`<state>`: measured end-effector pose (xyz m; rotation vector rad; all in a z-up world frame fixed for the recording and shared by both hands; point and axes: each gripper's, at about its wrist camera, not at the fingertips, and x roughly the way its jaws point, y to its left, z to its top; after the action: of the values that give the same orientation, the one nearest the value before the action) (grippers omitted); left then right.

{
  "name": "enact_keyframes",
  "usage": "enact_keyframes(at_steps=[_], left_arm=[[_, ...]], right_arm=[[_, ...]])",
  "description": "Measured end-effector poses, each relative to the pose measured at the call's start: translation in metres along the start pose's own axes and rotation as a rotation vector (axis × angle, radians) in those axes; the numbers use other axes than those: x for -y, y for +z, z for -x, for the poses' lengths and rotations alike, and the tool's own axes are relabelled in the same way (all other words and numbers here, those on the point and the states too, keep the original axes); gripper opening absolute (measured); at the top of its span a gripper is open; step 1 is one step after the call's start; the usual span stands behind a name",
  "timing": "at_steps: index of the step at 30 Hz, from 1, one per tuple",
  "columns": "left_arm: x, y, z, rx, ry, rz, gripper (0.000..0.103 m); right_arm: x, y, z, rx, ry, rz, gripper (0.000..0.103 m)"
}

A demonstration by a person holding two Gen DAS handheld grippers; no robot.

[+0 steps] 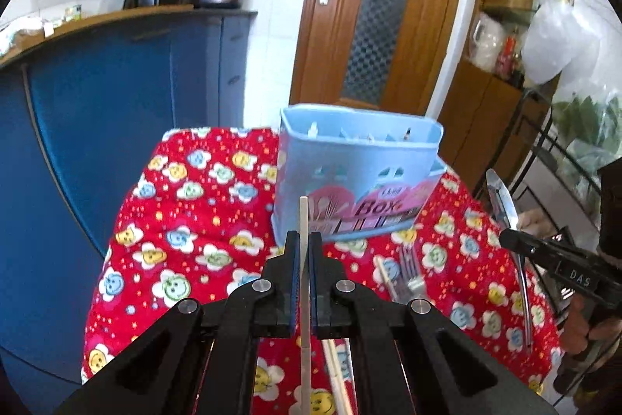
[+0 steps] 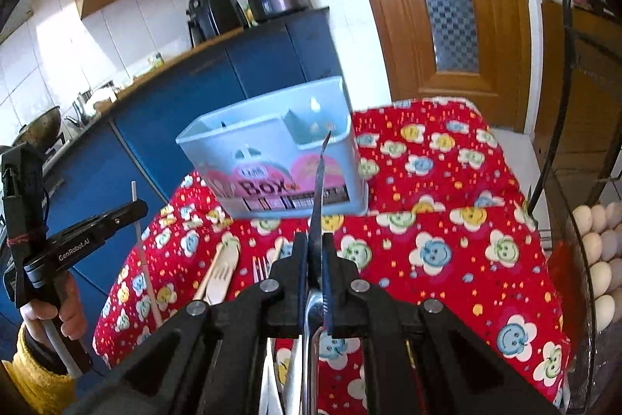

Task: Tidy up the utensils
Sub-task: 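Carry the chopstick in the left tool and knife in the right tool over the blue holder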

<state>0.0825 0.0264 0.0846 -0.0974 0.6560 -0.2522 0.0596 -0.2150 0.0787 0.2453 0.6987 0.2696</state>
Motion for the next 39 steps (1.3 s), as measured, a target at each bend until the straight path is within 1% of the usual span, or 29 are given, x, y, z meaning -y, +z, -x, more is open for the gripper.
enact_keyframes(at_steps=[7, 15, 18, 25, 30, 35, 39], left_arm=[[0.004, 0.017, 0.012, 0.075, -0.013, 0.013, 0.003], [0.011, 0.043, 0.027, 0.158, -0.007, -0.005, 0.003], [0.011, 0.053, 0.030, 0.178, -0.006, 0.000, 0.003], [0.013, 0.078, 0.031, 0.229, 0.009, -0.004, 0.003], [0.012, 0.100, 0.027, 0.259, 0.015, 0.016, 0.003], [0.015, 0.120, 0.023, 0.297, 0.028, 0.014, 0.003], [0.012, 0.138, 0.017, 0.318, 0.030, 0.033, 0.003]], right_arm=[[0.000, 0.008, 0.002, 0.038, 0.014, -0.019, 0.008], [-0.002, 0.022, 0.005, 0.083, 0.016, -0.022, 0.008], [-0.001, 0.027, 0.007, 0.103, 0.017, -0.030, 0.008], [0.003, 0.043, 0.009, 0.140, 0.010, -0.047, 0.008], [0.005, 0.058, 0.008, 0.168, 0.016, -0.046, 0.008], [0.004, 0.079, 0.004, 0.199, 0.017, -0.037, 0.008], [0.002, 0.094, -0.003, 0.223, 0.016, -0.031, 0.008]])
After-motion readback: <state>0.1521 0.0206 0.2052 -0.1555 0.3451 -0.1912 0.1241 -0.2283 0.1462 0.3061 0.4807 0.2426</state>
